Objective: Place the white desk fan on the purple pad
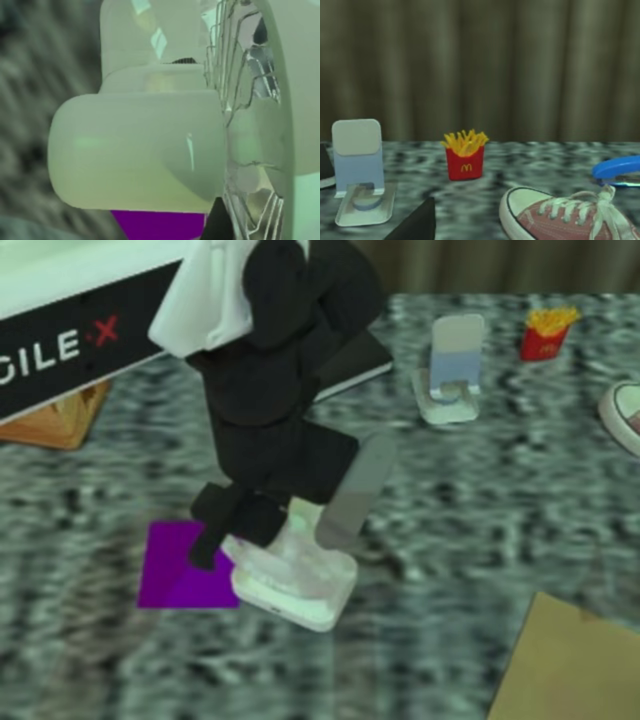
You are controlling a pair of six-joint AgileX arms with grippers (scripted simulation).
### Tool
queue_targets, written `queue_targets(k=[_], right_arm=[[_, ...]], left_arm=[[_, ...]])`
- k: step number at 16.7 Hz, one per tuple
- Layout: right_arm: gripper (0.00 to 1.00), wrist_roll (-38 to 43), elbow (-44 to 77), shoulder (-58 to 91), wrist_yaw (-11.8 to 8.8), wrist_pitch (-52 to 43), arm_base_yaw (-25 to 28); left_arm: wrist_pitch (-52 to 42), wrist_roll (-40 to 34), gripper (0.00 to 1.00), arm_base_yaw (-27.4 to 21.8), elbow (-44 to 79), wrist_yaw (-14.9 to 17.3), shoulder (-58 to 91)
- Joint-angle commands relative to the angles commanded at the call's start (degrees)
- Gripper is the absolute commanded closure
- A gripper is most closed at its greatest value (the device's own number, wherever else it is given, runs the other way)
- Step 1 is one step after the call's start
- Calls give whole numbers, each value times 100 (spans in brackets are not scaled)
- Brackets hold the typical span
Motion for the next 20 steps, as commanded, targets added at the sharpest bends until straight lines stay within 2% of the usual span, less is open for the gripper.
queue_targets(k=[3, 10, 16, 20], right_arm=[[0, 0, 0, 0, 0, 0, 0], [0, 0, 0, 0, 0, 0, 0], [0, 0, 0, 0, 0, 0, 0], [0, 0, 0, 0, 0, 0, 0]], left_arm=[[-52, -102, 100, 227, 4, 7, -44], [-354, -694, 100, 1777, 31, 35, -307], [-346, -736, 100, 1865, 11, 36, -304], [162, -744, 100, 1892, -441, 41, -280]])
